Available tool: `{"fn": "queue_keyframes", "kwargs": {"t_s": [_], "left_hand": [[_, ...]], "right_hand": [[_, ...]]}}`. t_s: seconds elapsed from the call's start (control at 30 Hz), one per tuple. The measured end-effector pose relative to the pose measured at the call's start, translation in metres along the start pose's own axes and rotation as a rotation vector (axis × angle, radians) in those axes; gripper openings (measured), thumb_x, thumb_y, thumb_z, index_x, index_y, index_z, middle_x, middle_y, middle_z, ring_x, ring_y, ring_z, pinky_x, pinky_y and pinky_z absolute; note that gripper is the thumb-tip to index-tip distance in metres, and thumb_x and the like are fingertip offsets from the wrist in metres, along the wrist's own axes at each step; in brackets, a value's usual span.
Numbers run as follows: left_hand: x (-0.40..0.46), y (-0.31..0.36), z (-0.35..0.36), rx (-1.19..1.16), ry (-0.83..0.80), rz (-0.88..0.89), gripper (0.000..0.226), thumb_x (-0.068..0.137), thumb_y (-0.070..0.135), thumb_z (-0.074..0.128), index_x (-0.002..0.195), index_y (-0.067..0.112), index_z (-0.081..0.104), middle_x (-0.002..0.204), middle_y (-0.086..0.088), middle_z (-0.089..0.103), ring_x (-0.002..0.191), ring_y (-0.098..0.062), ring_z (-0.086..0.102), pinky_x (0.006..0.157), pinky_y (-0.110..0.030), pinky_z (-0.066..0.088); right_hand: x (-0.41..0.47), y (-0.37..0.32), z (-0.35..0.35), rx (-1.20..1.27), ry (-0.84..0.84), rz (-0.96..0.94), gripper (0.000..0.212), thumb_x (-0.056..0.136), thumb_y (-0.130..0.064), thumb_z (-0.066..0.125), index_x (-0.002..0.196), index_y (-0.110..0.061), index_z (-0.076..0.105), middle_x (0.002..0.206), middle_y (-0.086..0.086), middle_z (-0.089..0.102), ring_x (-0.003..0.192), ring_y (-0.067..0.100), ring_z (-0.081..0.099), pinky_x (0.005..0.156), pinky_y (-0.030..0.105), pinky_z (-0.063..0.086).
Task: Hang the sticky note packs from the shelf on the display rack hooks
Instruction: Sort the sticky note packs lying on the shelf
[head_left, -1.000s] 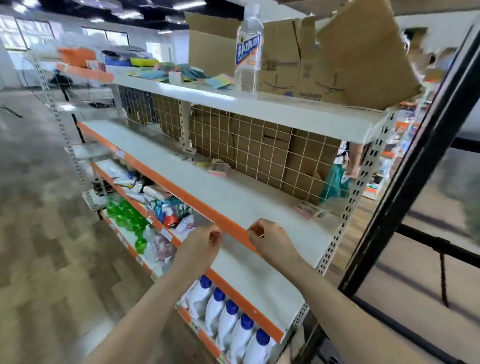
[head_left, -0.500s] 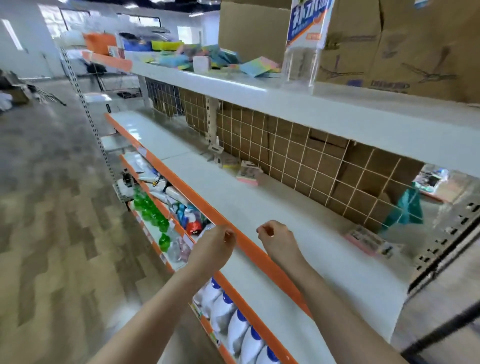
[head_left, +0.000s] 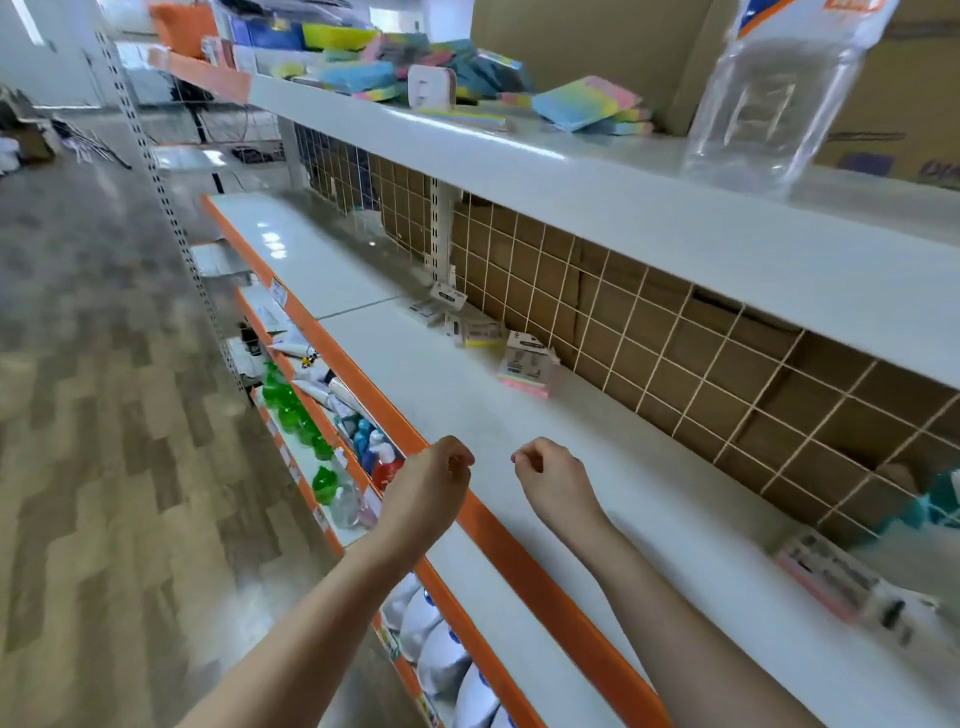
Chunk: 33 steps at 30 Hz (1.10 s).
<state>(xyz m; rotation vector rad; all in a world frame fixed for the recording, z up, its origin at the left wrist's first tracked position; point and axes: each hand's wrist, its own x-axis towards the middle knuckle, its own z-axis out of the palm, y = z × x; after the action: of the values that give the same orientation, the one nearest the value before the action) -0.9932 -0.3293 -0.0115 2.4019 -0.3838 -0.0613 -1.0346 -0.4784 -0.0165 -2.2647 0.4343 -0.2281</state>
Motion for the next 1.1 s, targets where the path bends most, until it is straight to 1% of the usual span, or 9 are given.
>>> {"fn": "queue_keyframes", "kwargs": {"t_s": [0.2,0.37,0.5,0.6,0.67,0.73,0.83,0.93,1.1], "left_hand": [[0.073,-0.015,0.010,-0.028,-0.078,0.066,0.022,0.091,0.016,0.046,0.103,0.024,0.063,0.107,-0.001,0.067,0.097,-0.023,0.061,0.081,-0.033,0.049],[0.141,-0.032,0.011,-0.030,-0.184,0.138,0.024,0.092,0.016,0.044,0.107,0.023,0.063,0.111,0.000,0.066,0.103,-0.023,0.059,0.083,-0.032,0.047],[0.189,-0.037,0.010,-0.016,-0.257,0.200,0.024,0.093,0.015,0.044,0.107,0.022,0.062,0.108,-0.003,0.065,0.096,-0.025,0.061,0.076,-0.029,0.044],[0.217,-0.042,0.011,-0.050,-0.279,0.240,0.022,0.093,0.014,0.044,0.105,0.021,0.062,0.105,-0.003,0.066,0.096,-0.026,0.061,0.081,-0.033,0.049],[0.231,-0.044,0.013,-0.098,-0.269,0.251,0.020,0.093,0.013,0.045,0.100,0.021,0.063,0.100,-0.001,0.068,0.092,-0.024,0.062,0.079,-0.036,0.051],[0.240,-0.048,0.018,-0.125,-0.285,0.271,0.018,0.092,0.012,0.047,0.094,0.022,0.062,0.096,0.001,0.069,0.090,-0.023,0.062,0.078,-0.035,0.050],[0.247,-0.051,0.029,-0.149,-0.325,0.292,0.017,0.091,0.012,0.048,0.092,0.022,0.061,0.095,0.001,0.068,0.091,-0.022,0.061,0.080,-0.035,0.050],[0.247,-0.051,0.039,-0.150,-0.347,0.318,0.017,0.091,0.013,0.047,0.094,0.022,0.062,0.097,0.002,0.068,0.091,-0.021,0.060,0.076,-0.032,0.047],[0.247,-0.044,0.049,-0.163,-0.343,0.400,0.022,0.090,0.007,0.047,0.100,0.016,0.064,0.105,-0.001,0.066,0.098,-0.023,0.058,0.078,-0.034,0.046]], "right_hand": [[0.062,-0.002,0.020,-0.044,0.067,0.050,0.019,0.094,-0.012,0.049,0.103,-0.005,0.064,0.105,0.008,0.067,0.101,0.024,0.059,0.083,0.029,0.043],[0.122,-0.008,0.032,-0.195,0.196,0.016,0.025,0.093,-0.009,0.050,0.113,-0.004,0.064,0.114,0.015,0.063,0.109,0.029,0.054,0.090,0.029,0.036],[0.173,-0.006,0.043,-0.432,0.172,0.063,0.036,0.097,-0.021,0.046,0.128,-0.006,0.053,0.131,0.015,0.052,0.121,0.028,0.045,0.098,0.029,0.033],[0.194,-0.002,0.058,-0.541,0.222,0.179,0.055,0.096,-0.037,0.047,0.142,-0.007,0.037,0.144,0.016,0.038,0.126,0.032,0.040,0.102,0.034,0.032],[0.198,0.000,0.072,-0.668,0.210,0.266,0.065,0.093,-0.046,0.049,0.143,-0.007,0.034,0.143,0.016,0.039,0.124,0.033,0.040,0.098,0.036,0.035],[0.197,0.000,0.083,-0.766,0.232,0.297,0.066,0.087,-0.047,0.060,0.135,-0.005,0.044,0.133,0.019,0.047,0.117,0.035,0.046,0.092,0.037,0.040],[0.194,-0.008,0.088,-0.869,0.345,0.308,0.056,0.069,-0.040,0.081,0.104,0.000,0.064,0.097,0.022,0.063,0.087,0.038,0.060,0.071,0.038,0.048],[0.194,-0.008,0.088,-0.908,0.329,0.309,0.050,0.084,-0.041,0.065,0.114,-0.002,0.058,0.107,0.021,0.059,0.097,0.037,0.056,0.078,0.039,0.045],[0.192,-0.014,0.077,-0.833,0.381,0.318,0.041,0.094,-0.039,0.053,0.113,-0.003,0.061,0.103,0.021,0.063,0.094,0.038,0.060,0.074,0.039,0.047]]}}
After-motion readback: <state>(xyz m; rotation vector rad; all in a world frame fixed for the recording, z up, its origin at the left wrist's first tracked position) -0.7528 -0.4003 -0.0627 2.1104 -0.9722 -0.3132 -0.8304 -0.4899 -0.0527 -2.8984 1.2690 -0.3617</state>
